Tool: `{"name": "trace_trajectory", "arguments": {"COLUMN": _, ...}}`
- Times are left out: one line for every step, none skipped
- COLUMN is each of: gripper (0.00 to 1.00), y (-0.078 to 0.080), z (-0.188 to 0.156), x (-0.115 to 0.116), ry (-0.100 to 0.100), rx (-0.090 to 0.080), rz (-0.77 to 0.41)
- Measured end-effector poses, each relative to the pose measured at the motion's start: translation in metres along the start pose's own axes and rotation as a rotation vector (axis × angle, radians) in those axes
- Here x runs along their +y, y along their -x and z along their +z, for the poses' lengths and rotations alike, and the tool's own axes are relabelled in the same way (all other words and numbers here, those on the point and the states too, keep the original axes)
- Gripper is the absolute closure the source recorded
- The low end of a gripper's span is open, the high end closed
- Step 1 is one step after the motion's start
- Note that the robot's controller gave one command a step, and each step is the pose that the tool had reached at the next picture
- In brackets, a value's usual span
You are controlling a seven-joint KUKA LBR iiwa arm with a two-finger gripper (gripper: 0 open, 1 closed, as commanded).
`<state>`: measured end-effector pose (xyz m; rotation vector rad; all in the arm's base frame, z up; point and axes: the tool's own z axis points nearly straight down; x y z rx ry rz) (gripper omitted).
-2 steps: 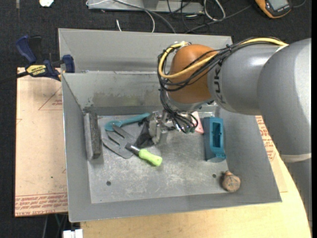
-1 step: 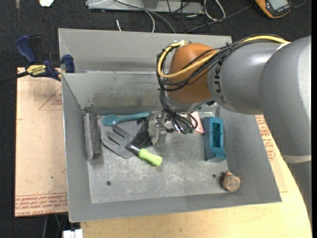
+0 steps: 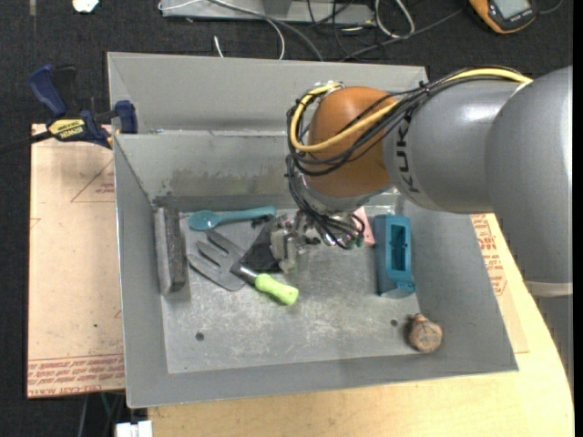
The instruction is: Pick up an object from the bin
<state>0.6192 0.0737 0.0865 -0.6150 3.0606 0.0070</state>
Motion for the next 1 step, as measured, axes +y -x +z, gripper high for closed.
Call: {"name": "trace_trajectory", "arguments": {"gripper": 1.00, "y": 0.0049, "z": 0.0085, "x": -0.0038, "ry": 0.000, "rx": -0.003, "rz": -0.407}}
